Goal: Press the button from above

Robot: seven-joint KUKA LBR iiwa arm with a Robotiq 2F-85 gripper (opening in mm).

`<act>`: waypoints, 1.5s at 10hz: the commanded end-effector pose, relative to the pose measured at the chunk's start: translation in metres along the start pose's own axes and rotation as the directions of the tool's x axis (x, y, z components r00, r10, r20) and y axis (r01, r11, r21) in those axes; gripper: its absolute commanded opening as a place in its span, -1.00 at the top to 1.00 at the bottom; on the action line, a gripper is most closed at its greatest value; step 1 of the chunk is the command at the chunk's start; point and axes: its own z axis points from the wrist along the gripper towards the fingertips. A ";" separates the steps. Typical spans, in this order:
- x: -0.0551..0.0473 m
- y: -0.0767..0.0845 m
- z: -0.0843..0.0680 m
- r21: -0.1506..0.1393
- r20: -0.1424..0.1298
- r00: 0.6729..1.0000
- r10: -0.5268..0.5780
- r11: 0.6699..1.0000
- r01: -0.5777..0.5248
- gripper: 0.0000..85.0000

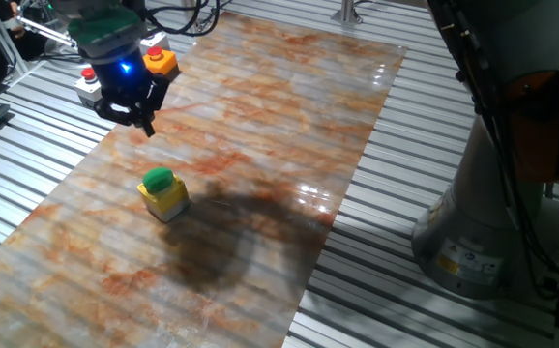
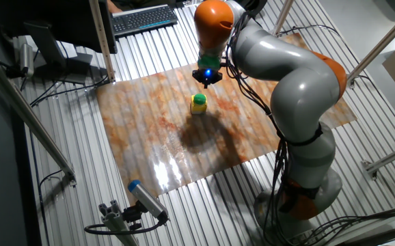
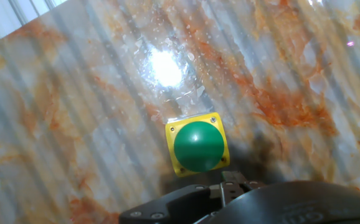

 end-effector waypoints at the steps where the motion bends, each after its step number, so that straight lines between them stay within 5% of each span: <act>1: -0.001 0.001 0.004 0.002 0.004 1.000 0.000 1.000 0.000 1.00; 15: -0.009 0.003 0.045 -0.009 0.048 0.999 0.005 1.000 -0.005 1.00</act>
